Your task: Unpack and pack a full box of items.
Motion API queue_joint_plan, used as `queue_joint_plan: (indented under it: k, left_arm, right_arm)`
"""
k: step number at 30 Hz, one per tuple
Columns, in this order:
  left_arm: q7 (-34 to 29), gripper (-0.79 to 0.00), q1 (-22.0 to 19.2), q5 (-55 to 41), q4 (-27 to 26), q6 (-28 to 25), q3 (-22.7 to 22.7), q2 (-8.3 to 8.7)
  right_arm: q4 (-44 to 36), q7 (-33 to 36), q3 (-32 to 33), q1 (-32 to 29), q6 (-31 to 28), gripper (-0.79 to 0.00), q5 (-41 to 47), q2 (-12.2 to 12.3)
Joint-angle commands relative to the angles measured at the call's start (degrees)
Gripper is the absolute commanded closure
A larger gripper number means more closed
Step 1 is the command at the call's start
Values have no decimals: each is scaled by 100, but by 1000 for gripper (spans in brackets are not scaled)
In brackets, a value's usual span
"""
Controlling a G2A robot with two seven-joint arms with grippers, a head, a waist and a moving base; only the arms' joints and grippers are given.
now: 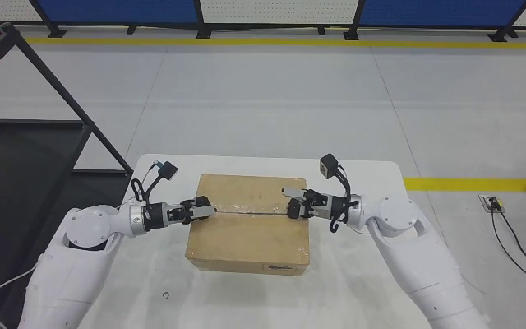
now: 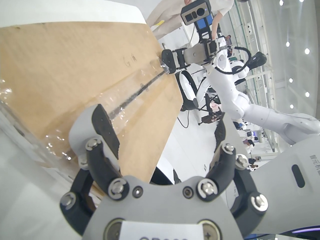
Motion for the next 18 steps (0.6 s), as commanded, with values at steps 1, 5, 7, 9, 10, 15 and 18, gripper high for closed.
queue_joint_plan:
  k: [1,5,7,9,10,15,18]
  left_arm:
    - [15,-785,-46,-52,107,21,67,-14]
    - [58,-785,-106,-161,259,71,161,-37]
    - [53,-785,-115,-238,325,62,171,-40]
    - [27,-785,-114,-296,357,22,169,-38]
    - [30,-785,-106,-327,371,4,163,-36]
    - [44,-785,-36,-430,330,-93,138,-24]
    - [73,-785,19,-474,270,-149,105,-12]
  right_arm:
    - [-27,-5,8,-20,8,-785,-6,7]
    - [-78,-21,17,-53,7,-785,-15,17]
    - [-132,-79,47,-69,-24,-785,-3,23]
    - [-207,-163,118,-129,-117,-785,127,28]
    - [-247,-192,159,-156,-160,-785,200,32]
    - [-491,-442,228,-204,-97,-785,397,26]
    - [-533,-407,169,-136,160,-785,451,15]
